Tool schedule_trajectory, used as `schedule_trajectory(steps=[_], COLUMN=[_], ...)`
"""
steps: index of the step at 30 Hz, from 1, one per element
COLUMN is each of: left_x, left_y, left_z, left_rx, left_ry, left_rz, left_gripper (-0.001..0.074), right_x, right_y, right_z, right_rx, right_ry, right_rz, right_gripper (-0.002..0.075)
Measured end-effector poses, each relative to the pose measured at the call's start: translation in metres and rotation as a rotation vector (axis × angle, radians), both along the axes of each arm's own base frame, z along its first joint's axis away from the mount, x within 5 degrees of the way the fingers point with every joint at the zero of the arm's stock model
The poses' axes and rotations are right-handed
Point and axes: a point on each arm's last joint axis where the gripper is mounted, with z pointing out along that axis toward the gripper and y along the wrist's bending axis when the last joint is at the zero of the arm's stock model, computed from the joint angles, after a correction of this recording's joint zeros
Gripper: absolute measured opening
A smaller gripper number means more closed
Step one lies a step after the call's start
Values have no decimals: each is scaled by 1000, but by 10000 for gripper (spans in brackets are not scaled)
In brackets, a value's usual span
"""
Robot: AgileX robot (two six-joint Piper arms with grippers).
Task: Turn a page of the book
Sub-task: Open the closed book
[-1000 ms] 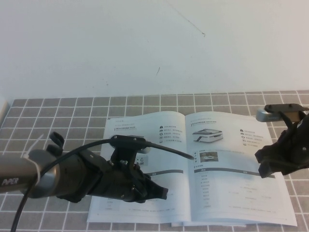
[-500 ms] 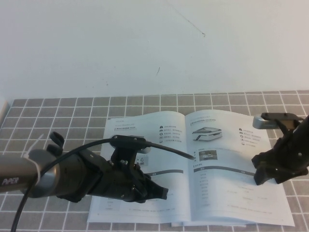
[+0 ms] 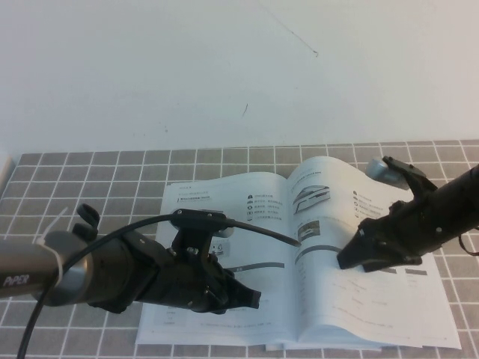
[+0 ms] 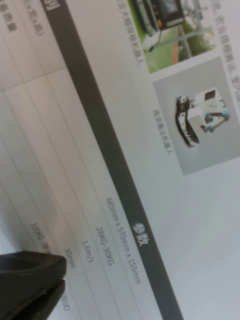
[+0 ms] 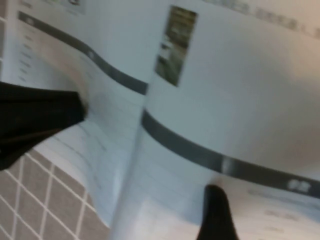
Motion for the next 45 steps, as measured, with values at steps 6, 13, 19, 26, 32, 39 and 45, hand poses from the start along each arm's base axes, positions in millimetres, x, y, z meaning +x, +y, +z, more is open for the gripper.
schedule_trajectory(steps=[6,13,19,26,32,39,45], left_x=[0,0,0,0,-8,1,18], left_y=[0,0,0,0,-2,-7,5], left_z=[0,0,-1,4,27,57,59], left_rx=[1,1,3,-3,-49,-97,-89], left_ry=[-1,-2,-1,-16,-53,-142,-170], left_rz=[-1,-3,-5,-12,-69,-86,-29], left_gripper=[-4,-4,-4,-4,-4,-4,-4], right_x=[3,3,8,19,24,21,28], right_y=[6,5,-6,-20,-35,-51,-60], right_z=[5,6,11,29,45,37,18], right_rx=[87,90,106,84,-32,-207,-311], right_ry=[-33,-36,-15,-41,-92,-43,4], right_rz=[-7,-7,-18,0,21,19,-82], right_gripper=[439,439,439,439,439,439,439])
